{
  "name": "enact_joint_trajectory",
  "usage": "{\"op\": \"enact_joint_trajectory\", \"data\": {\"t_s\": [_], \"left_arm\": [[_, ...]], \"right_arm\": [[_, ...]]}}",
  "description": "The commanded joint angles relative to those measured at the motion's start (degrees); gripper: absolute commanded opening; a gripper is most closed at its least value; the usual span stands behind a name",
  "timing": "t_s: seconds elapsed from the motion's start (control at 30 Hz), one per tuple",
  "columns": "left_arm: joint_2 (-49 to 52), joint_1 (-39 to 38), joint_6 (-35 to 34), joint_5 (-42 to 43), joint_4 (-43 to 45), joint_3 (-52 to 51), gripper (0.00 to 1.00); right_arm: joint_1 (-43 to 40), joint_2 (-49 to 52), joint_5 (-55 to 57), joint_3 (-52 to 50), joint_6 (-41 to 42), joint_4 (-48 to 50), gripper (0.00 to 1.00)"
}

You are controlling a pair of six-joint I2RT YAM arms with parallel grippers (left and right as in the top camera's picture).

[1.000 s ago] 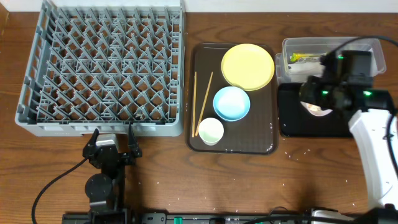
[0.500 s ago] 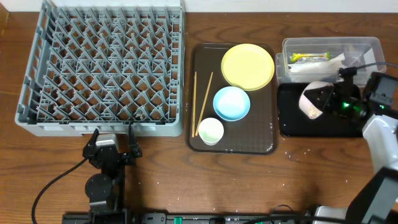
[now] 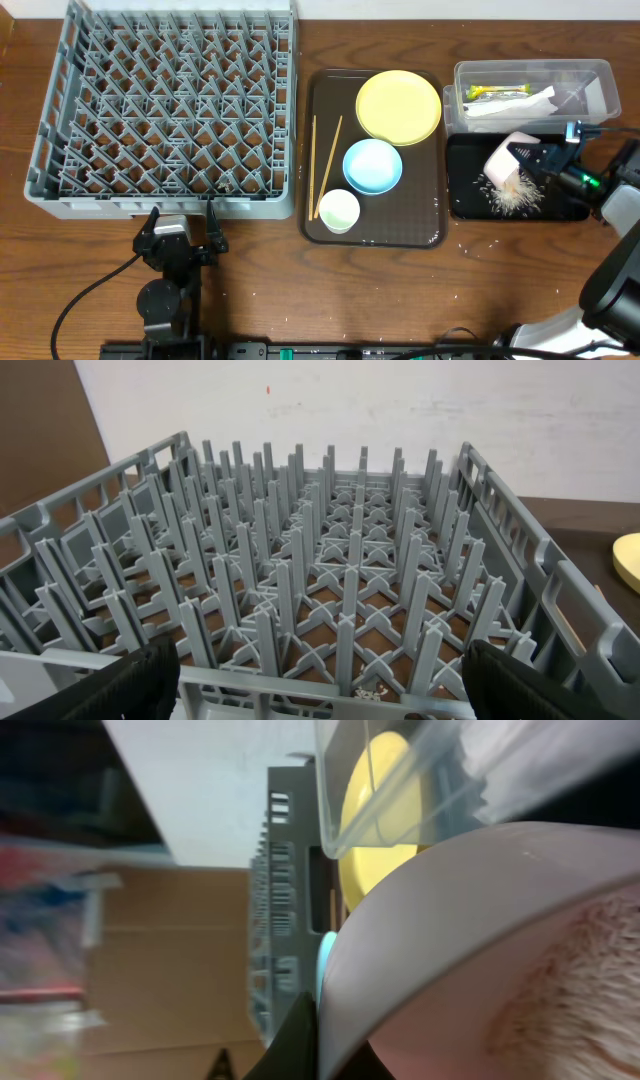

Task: Sort waste into correct bins and load items into the dishwasher
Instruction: 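Tip the pink bowl over the black tray to dump the rice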

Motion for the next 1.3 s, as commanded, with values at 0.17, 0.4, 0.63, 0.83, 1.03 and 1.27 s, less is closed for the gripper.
{"op": "enact_joint_trajectory", "data": {"t_s": [0.17,0.4,0.63,0.83,1.03,1.27], "left_arm": [[-0.2,0.2,0.4,-0.9,-2.0,-1.0,0.92],[-0.2,0.2,0.4,-0.9,-2.0,-1.0,0.92],[-0.2,0.2,0.3,-0.9,-2.0,-1.0,0.92],[-0.2,0.2,0.4,-0.9,-2.0,-1.0,0.92],[-0.2,0.2,0.3,-0.9,-2.0,-1.0,0.92],[-0.2,0.2,0.4,-0.9,-2.0,-1.0,0.92]], "right_arm": [[-1.9,1.2,-8.2,0.0,24.6,17.3,0.01],[-1.9,1.2,-8.8,0.0,36.3,30.4,0.01],[-1.9,1.2,-13.9,-0.2,35.1,29.1,0.01],[-1.9,-2.1,-13.2,-0.2,32.3,26.5,0.01],[-2.0,-4.7,-13.0,-0.4,27.6,19.4,0.01],[-2.9,-6.2,-13.9,-0.5,24.5,15.8,0.01]]}}
